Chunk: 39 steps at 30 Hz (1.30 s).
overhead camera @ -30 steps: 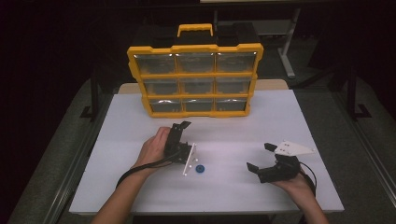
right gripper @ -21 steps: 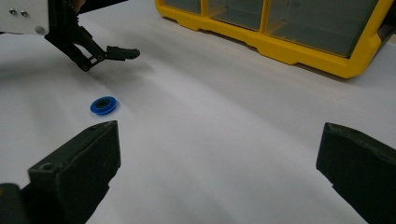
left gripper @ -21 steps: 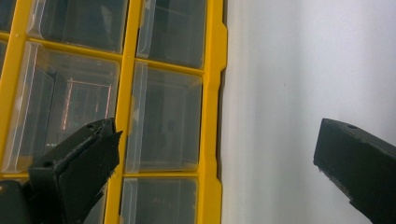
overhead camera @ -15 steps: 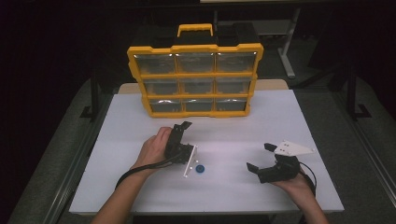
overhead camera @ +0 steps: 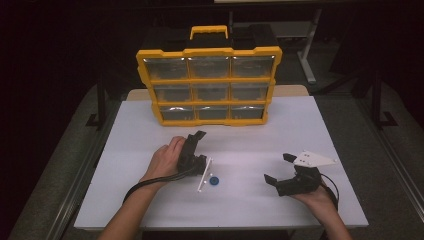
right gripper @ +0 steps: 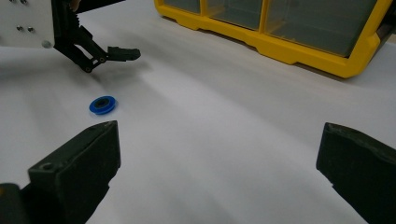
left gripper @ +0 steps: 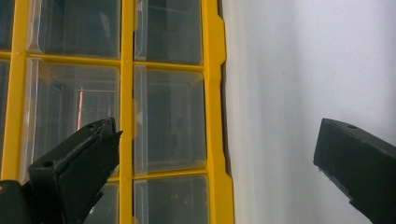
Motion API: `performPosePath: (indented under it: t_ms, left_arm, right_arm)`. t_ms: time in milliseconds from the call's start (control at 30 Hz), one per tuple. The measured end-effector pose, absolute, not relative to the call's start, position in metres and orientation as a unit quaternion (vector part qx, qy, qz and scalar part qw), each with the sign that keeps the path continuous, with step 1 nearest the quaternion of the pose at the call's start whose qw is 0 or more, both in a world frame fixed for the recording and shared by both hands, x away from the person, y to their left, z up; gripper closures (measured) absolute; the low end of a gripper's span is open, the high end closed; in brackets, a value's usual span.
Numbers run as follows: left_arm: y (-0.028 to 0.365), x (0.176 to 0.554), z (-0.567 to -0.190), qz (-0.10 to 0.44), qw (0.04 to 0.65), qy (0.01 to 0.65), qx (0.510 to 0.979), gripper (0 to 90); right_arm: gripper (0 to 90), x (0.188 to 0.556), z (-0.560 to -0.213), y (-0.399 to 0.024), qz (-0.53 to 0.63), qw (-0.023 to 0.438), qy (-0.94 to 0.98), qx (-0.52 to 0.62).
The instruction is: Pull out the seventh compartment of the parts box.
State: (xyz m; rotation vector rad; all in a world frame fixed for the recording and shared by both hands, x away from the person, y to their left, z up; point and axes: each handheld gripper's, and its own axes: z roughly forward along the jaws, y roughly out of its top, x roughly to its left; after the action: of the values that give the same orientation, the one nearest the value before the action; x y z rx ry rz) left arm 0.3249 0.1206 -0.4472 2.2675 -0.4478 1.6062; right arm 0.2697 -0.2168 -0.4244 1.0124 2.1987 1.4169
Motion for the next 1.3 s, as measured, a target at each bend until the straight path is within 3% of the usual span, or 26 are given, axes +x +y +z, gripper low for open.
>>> performPosePath:
  t_ms: [1300]
  left_arm:
    - [0.1289, 0.3311, -0.448, 0.582, 0.125, -0.148, 0.789, 0.3]
  right_arm:
    - [0.0, 0.2697, -0.4244, -0.217, 0.499, 0.166, 0.772, 0.356]
